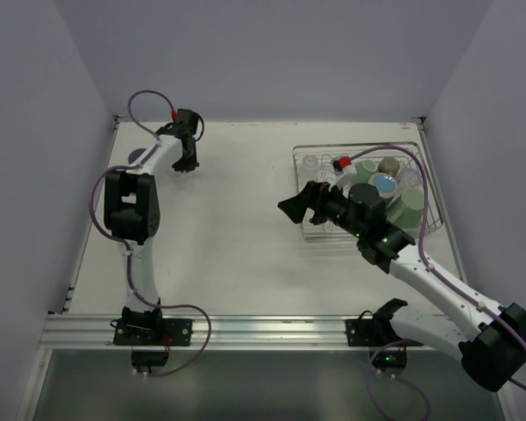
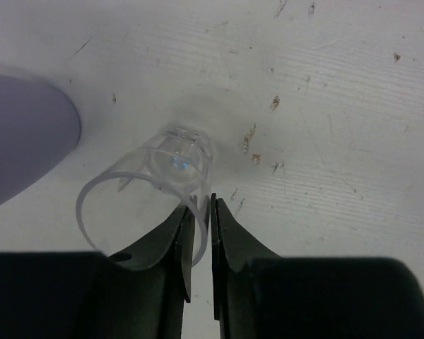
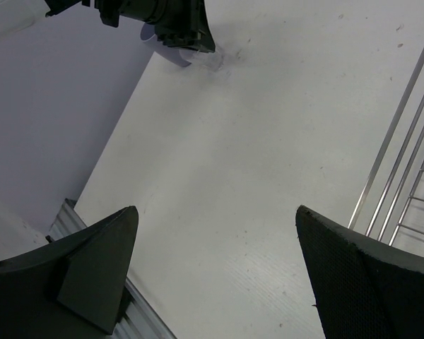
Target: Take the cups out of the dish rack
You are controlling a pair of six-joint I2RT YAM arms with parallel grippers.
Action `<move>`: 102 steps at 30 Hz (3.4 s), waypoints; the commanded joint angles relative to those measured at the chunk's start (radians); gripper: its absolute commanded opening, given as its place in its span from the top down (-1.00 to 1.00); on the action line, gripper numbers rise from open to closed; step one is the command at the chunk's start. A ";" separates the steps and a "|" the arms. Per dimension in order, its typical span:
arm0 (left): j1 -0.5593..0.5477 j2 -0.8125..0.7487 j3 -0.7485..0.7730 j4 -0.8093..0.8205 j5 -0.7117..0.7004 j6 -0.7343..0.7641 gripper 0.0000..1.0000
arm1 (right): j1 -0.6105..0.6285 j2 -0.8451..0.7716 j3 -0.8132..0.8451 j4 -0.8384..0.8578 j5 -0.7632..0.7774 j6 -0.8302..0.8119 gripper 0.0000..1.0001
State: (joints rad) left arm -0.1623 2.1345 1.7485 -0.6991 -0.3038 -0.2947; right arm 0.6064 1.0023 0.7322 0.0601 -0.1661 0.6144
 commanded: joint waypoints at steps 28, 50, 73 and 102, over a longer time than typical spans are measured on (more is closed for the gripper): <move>-0.006 -0.585 -0.119 0.278 0.444 -0.116 -0.61 | -0.135 0.211 0.275 -0.229 0.318 -0.160 0.39; -0.175 -1.389 -0.992 0.581 0.724 -0.031 -0.66 | -0.204 0.814 0.733 -0.333 0.494 -0.257 -0.21; -0.220 -1.357 -0.954 0.517 0.618 0.000 -0.63 | -0.214 0.989 0.862 -0.358 0.476 -0.271 -0.27; -0.243 -1.158 -1.003 0.981 0.859 -0.481 -0.39 | -0.189 0.153 0.144 0.243 -0.181 0.214 0.38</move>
State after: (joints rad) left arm -0.3912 0.9546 0.7586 0.0952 0.4850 -0.6472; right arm 0.3969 1.1984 0.9482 0.0872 -0.0906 0.6399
